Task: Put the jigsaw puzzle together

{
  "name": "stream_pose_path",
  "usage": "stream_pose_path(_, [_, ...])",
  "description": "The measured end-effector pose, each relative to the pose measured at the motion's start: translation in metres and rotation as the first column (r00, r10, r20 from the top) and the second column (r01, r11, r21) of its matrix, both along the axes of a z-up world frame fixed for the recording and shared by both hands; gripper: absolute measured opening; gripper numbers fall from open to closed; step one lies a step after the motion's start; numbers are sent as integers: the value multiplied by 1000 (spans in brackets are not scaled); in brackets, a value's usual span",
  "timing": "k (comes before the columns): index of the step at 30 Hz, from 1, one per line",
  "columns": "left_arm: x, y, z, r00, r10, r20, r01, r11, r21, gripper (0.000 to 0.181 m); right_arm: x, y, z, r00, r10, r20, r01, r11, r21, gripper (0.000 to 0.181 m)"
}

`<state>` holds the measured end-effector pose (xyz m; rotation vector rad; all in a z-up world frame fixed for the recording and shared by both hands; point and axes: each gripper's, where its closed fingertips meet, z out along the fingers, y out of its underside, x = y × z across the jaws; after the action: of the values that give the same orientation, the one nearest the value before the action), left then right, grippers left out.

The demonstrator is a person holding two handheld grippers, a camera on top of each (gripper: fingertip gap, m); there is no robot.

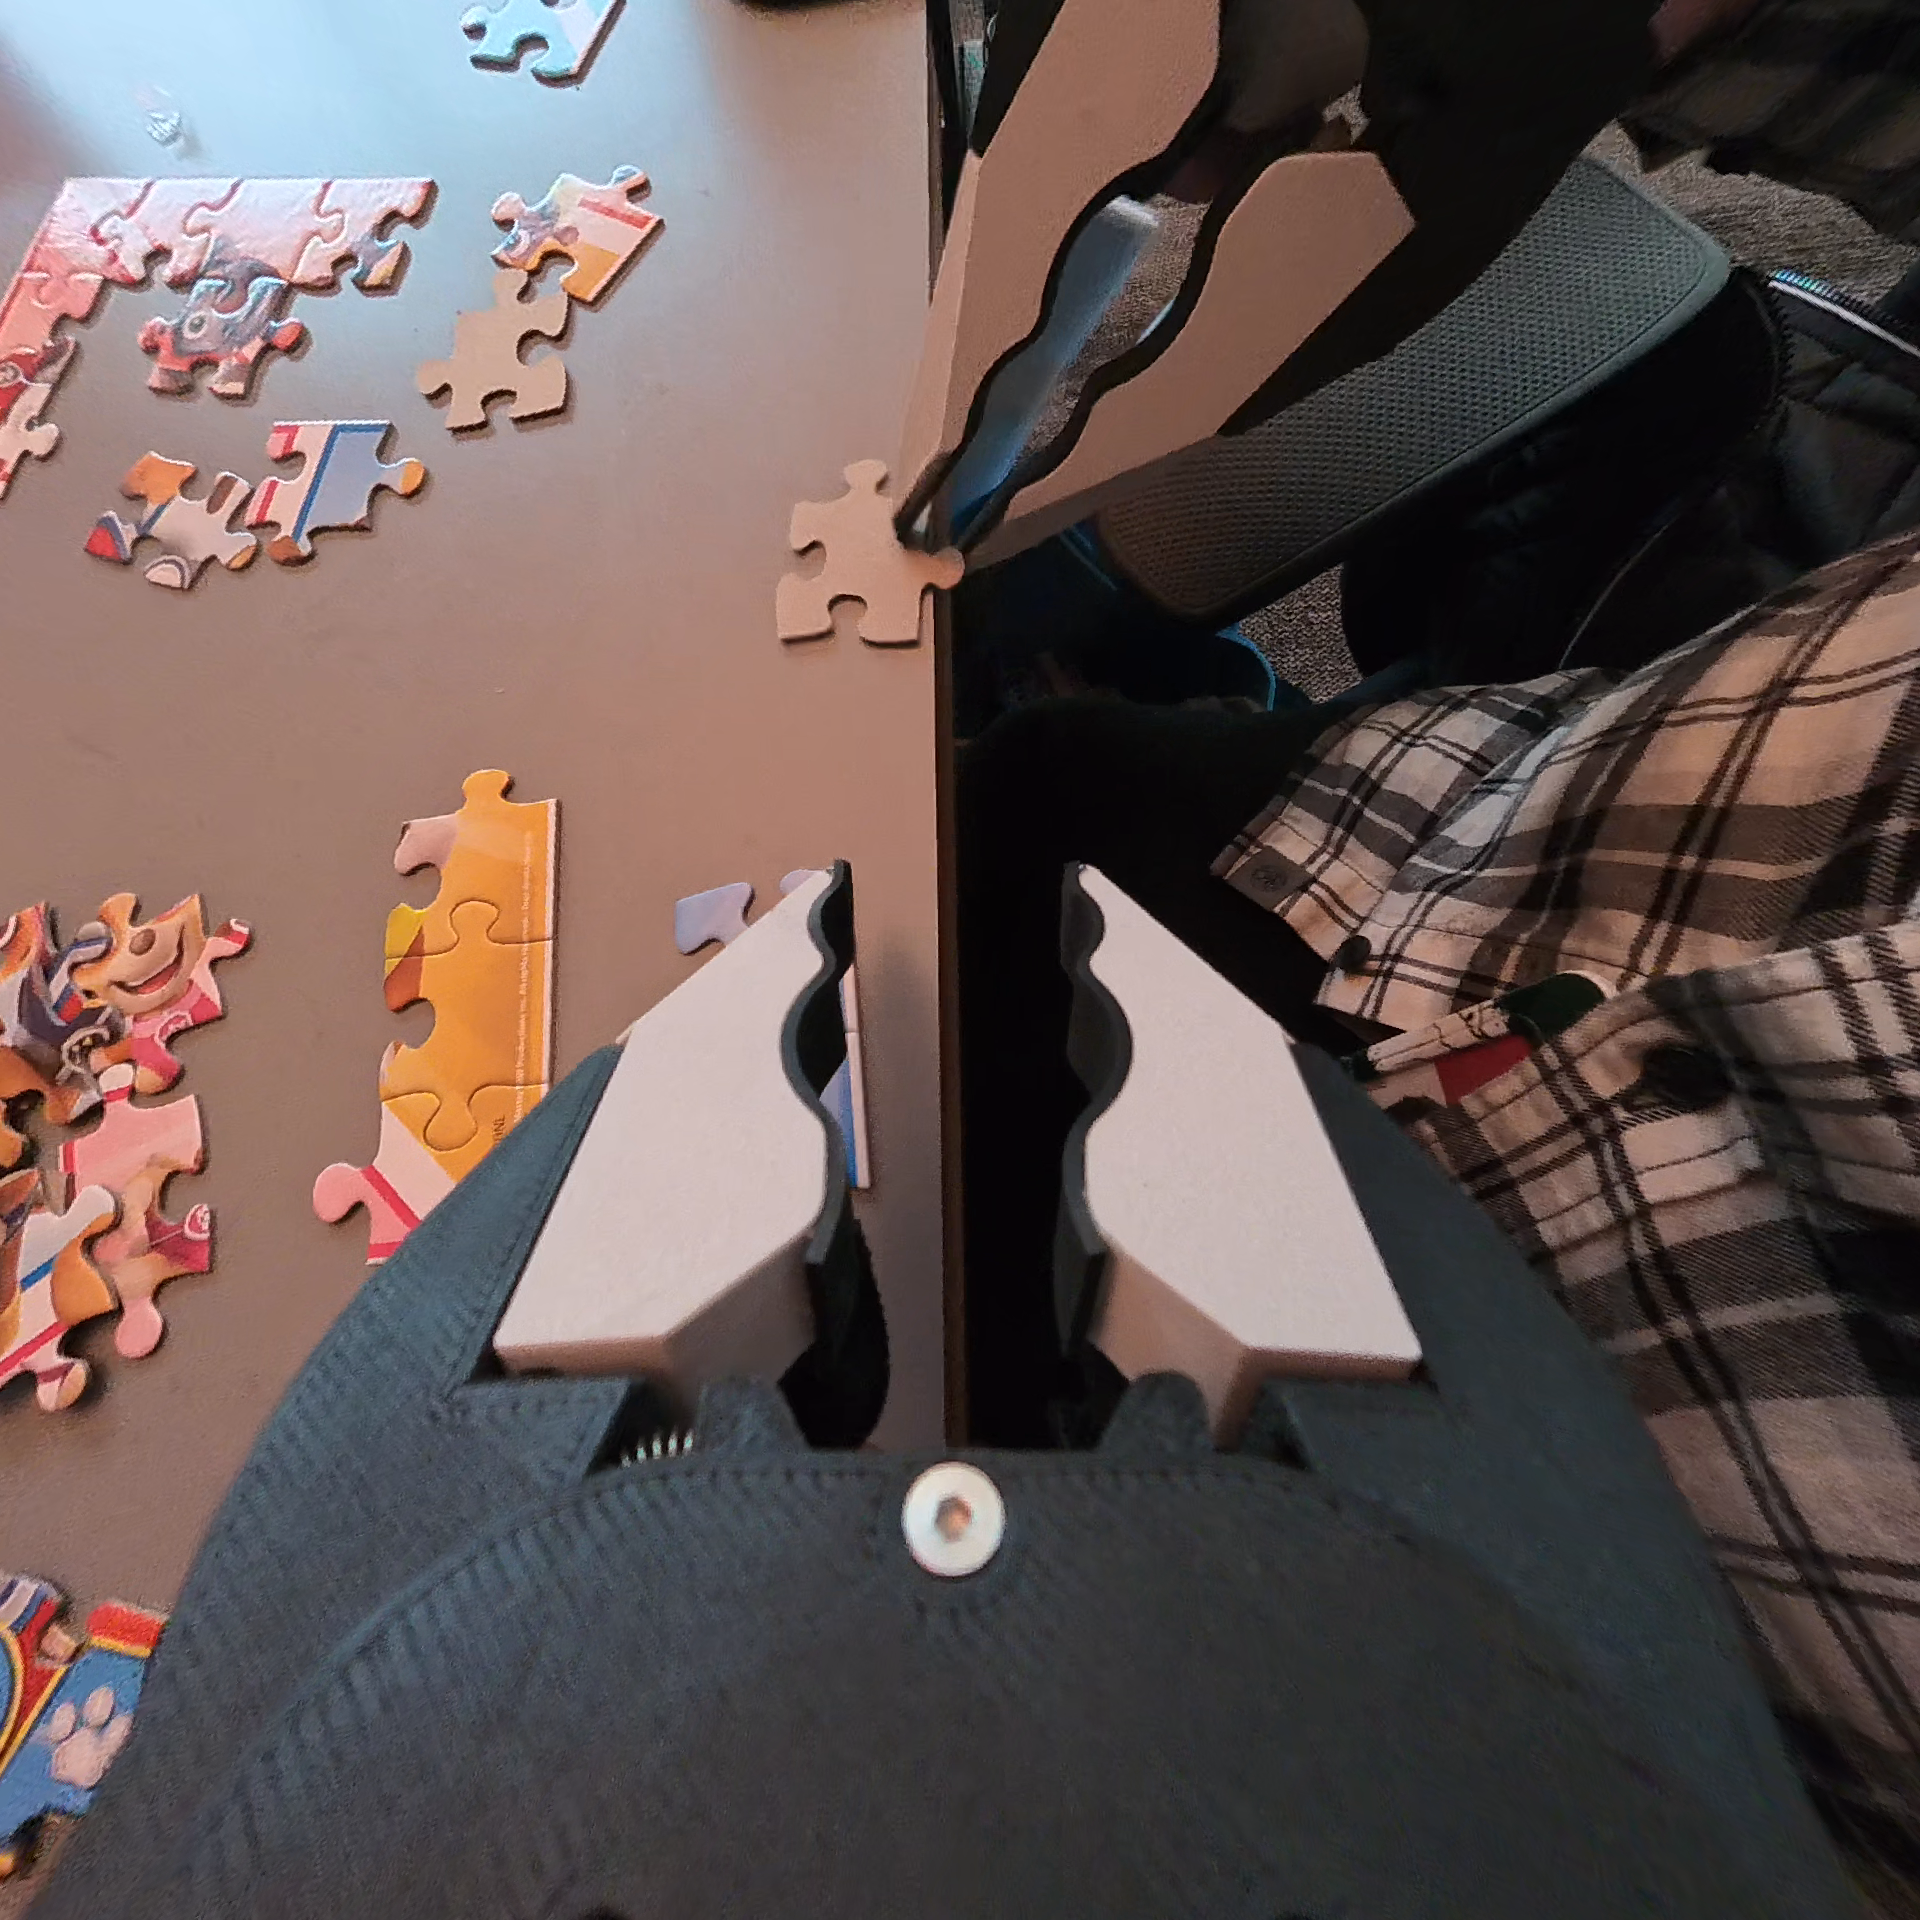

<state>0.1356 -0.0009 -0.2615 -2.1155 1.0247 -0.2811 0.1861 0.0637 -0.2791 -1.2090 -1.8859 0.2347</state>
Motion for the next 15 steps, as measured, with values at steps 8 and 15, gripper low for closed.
stream_pose_path(8, [0,-2,-2,1000,12,-20,-12,1000,16,39,-1,-3,9,999,-14,-35,12,999,-46,0])
stream_pose_path(15, [-4,-4,-2,999,35,-16,-34,999,24,38,-4,3,32,995,-30,-92,4,962,-271,0])
